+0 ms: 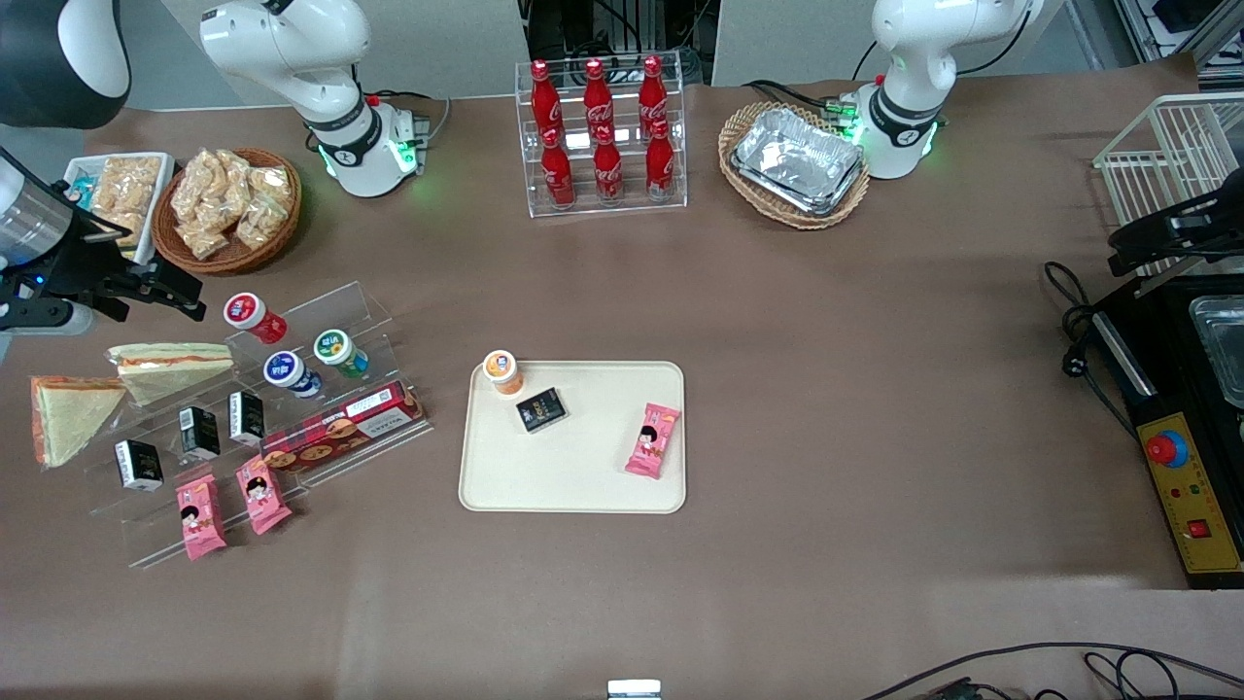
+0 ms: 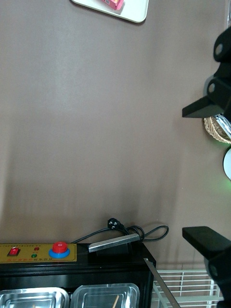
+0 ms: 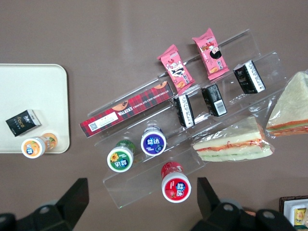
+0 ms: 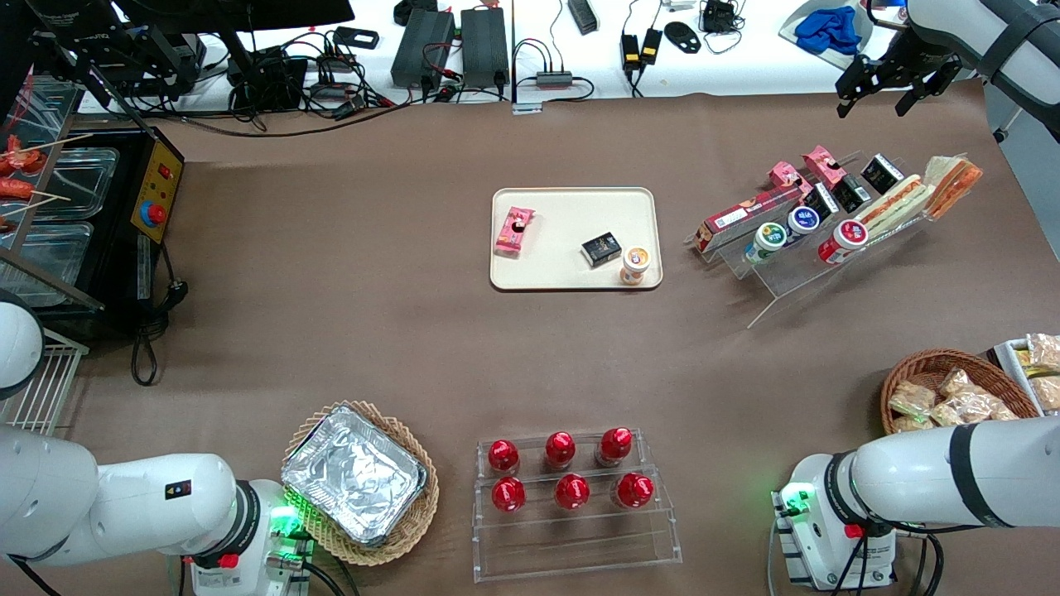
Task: Place sandwich on tray
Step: 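Move the right gripper toward the wrapped sandwich on the acrylic rack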
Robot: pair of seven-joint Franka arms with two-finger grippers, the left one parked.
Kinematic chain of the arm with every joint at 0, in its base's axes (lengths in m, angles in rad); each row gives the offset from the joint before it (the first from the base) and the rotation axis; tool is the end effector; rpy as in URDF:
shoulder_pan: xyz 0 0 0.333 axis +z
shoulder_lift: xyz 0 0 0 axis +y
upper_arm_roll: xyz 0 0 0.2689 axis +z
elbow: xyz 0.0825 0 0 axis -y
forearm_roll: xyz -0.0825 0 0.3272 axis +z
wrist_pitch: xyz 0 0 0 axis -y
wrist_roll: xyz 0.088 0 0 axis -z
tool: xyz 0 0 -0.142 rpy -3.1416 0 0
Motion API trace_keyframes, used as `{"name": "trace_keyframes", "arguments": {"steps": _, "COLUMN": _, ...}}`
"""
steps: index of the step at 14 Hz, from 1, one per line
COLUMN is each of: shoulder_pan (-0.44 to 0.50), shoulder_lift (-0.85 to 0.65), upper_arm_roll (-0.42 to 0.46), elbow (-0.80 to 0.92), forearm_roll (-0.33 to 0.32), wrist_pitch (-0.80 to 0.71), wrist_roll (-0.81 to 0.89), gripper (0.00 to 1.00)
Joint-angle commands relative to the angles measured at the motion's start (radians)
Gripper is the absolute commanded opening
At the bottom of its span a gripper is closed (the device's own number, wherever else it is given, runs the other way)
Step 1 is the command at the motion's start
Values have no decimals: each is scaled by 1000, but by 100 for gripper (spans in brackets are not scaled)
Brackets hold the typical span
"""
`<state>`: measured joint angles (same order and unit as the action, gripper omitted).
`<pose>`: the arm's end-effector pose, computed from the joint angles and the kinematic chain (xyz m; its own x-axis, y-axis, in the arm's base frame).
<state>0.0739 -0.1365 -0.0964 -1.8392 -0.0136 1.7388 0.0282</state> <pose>0.4733 -0.0143 0.5103 0.9982 -0.0480 0.0355 -0.0480 -0.9988 -0.0006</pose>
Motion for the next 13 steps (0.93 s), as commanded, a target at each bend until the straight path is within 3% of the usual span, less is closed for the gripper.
{"name": "trace_keyframes", "arguments": {"steps": 1, "shoulder_pan": 1, "shoulder_lift": 6, "upper_arm_roll": -3, "elbow": 28, "forearm_roll": 15, "wrist_pitch": -16, "wrist_roll": -2, "gripper": 100}}
{"name": "trace_keyframes", "arguments": {"steps": 6, "shoulder_pan": -6, "shoulder_lift": 3, "upper_arm_roll": -6, "elbow": 29, "forearm_roll": 8, "wrist_pitch": -12, "wrist_roll": 163, "gripper": 100}}
{"name": "trace_keyframes", "arguments": {"steps": 9, "shoulder_pan": -23, "shoulder_lift": 3, "upper_arm_roll": -74, "elbow": 41, "forearm_roll": -43, "wrist_pitch": -15, "wrist_roll": 200, "gripper": 100}}
{"name": "trace_keyframes", "arguments": {"steps": 13, "shoulder_pan": -166, "shoulder_lift": 21, "upper_arm_roll": -108, "elbow": 40, "forearm_roll": -83, "wrist_pitch": 14, "wrist_roll": 203, "gripper": 100}}
